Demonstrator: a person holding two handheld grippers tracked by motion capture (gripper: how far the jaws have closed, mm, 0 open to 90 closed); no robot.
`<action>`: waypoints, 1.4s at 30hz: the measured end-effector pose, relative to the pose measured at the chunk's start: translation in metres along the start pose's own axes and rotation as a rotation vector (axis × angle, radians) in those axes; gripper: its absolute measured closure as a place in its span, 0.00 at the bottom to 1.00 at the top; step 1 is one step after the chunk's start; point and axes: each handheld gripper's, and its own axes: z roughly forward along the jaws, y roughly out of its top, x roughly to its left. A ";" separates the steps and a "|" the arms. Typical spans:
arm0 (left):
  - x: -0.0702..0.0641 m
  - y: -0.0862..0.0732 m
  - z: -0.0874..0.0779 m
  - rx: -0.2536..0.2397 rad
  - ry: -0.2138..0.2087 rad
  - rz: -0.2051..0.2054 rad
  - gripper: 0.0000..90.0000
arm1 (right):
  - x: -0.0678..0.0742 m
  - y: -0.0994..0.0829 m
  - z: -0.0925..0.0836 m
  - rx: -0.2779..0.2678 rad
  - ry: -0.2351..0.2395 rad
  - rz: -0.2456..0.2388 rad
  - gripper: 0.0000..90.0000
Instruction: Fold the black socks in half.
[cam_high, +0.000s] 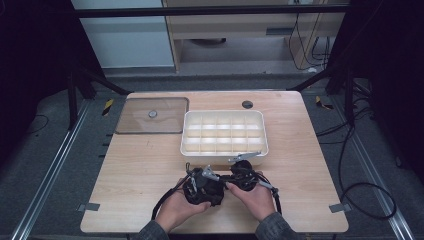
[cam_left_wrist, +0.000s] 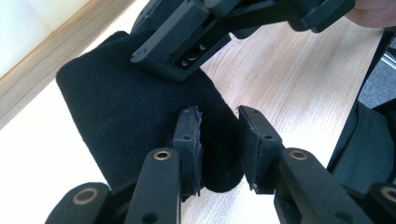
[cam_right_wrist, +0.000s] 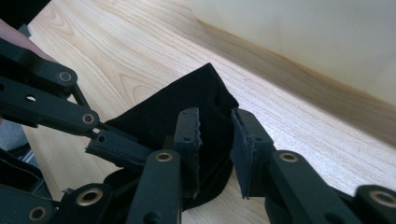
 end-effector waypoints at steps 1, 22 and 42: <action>0.000 0.000 0.000 -0.001 0.000 0.001 0.76 | 0.000 0.000 0.000 0.001 -0.002 -0.002 0.83; 0.010 -0.005 -0.028 -0.029 0.124 0.001 0.73 | -0.002 -0.003 0.001 0.009 -0.013 -0.008 0.78; 0.023 -0.023 -0.003 0.024 0.135 -0.039 0.76 | -0.006 -0.007 0.013 0.031 -0.026 -0.002 0.70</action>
